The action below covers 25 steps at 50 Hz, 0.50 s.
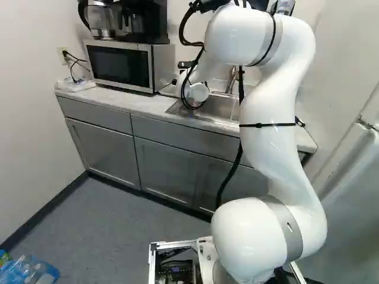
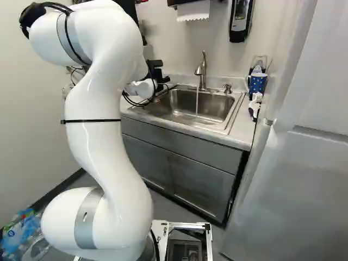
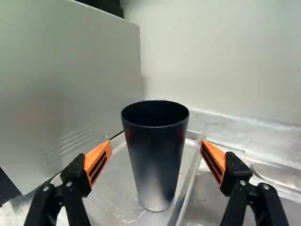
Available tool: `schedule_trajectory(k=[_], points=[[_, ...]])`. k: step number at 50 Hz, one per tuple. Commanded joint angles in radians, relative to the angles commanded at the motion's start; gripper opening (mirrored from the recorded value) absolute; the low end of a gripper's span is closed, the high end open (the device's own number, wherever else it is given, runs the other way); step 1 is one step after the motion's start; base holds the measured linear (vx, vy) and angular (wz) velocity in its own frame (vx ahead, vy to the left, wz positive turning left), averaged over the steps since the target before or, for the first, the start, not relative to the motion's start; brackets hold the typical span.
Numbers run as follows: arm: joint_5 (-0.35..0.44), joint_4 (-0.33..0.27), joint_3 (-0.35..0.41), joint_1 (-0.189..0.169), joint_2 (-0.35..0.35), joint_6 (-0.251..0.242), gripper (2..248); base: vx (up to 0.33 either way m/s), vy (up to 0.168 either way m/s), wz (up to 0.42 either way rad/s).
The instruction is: Rinse the cup and place it in the tray
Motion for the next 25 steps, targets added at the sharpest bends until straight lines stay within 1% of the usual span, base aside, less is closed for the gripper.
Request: schedule_trajectory(k=[25], points=[[0.000, 0.000, -0.010, 0.000, 0.024, 0.000, 247, 0.000, 0.000, 0.000]])
